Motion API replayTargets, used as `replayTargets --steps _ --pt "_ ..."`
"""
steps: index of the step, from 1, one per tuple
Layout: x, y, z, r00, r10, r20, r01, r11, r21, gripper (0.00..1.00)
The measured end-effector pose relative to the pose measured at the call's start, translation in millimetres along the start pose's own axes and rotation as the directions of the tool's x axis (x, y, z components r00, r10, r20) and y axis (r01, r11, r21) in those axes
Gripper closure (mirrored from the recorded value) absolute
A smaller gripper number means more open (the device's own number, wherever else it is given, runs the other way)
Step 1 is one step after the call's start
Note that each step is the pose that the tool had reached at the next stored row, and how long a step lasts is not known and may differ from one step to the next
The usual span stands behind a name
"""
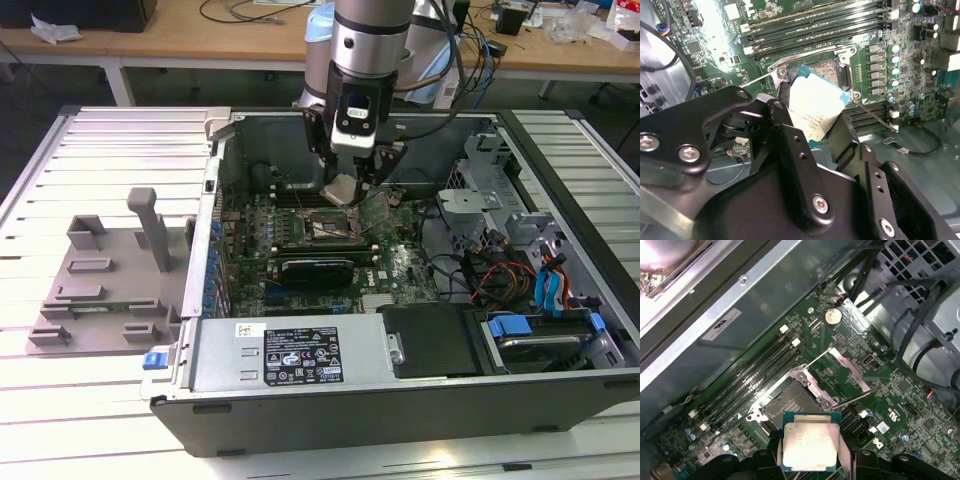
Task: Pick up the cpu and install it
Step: 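Place the cpu into insertion slot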
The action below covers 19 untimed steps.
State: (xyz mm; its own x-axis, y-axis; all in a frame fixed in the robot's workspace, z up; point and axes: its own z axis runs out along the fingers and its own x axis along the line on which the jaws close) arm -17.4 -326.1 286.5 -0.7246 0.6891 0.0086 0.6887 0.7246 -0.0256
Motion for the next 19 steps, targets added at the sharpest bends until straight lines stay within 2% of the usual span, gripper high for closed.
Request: replayTargets --steps 4,6,8,12,19 --pt "0.0 0.0 0.3 0.9968 0.08 -0.0019 -0.08 0.9968 -0.0004 0.46" --pt "0.0 0.0 0.3 0.9949 0.101 -0.0024 -0.101 0.9949 -0.0006 0.46" --pt "0.0 0.0 0.5 0.9892 0.147 -0.0036 -0.147 0.9892 -0.0008 0.46" --pt "0.0 0.0 0.7 0.9818 0.19 -0.0048 -0.19 0.9818 -0.0011 0.46" --pt "0.0 0.0 1.0 0.9636 0.267 -0.007 -0.267 0.9636 -0.0012 0.46"
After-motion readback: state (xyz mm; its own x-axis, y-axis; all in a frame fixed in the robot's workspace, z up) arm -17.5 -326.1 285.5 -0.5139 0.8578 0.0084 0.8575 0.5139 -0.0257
